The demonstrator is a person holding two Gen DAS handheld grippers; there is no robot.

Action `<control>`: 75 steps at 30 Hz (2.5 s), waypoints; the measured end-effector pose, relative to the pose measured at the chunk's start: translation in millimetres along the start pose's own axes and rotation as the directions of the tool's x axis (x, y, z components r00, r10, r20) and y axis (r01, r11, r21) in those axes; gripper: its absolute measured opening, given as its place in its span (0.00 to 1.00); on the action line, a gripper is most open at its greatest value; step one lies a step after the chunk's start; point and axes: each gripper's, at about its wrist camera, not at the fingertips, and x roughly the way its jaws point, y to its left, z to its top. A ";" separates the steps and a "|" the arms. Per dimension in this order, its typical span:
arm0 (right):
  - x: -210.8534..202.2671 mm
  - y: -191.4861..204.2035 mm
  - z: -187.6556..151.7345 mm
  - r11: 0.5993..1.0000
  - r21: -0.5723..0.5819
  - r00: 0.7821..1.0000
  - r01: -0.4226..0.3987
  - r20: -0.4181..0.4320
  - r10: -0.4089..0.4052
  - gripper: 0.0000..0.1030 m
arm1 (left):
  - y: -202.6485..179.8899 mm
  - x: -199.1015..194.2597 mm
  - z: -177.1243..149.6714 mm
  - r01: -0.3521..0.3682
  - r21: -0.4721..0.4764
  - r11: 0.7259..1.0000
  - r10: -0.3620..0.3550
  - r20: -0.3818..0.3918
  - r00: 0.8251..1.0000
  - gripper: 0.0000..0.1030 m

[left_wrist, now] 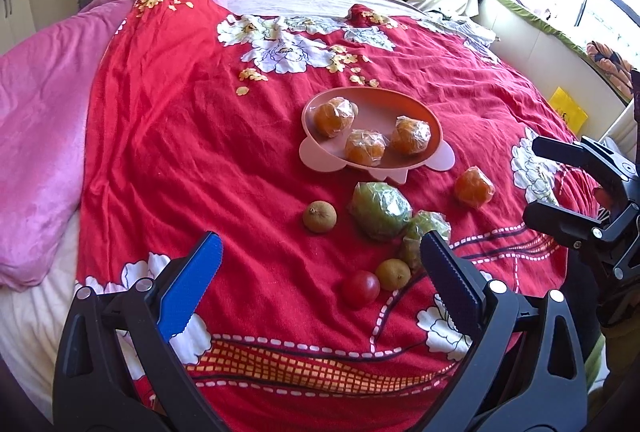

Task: Organize fruits
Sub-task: 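Move the left tool to the red cherry tomato while the right tool approaches a wrapped green fruit, then close the left tool on the red tomato while the right tool grasps the wrapped green fruit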

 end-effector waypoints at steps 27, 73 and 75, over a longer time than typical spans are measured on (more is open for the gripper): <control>1.0 14.6 -22.4 1.000 -0.026 0.997 -0.005 -0.072 0.003 0.95 | -28.8 4.6 -41.0 0.013 0.116 0.993 -0.005 -0.074 0.997 0.90; 101.5 17.0 -23.2 0.988 -0.046 0.964 -0.146 -0.231 0.132 0.53 | -20.2 65.9 -26.4 0.187 0.200 0.962 -0.139 -0.232 0.963 0.27; 102.6 17.8 -22.3 0.987 -0.046 0.965 -0.153 -0.224 0.139 0.47 | -21.9 68.5 -26.7 0.187 0.205 0.961 -0.137 -0.235 0.962 0.27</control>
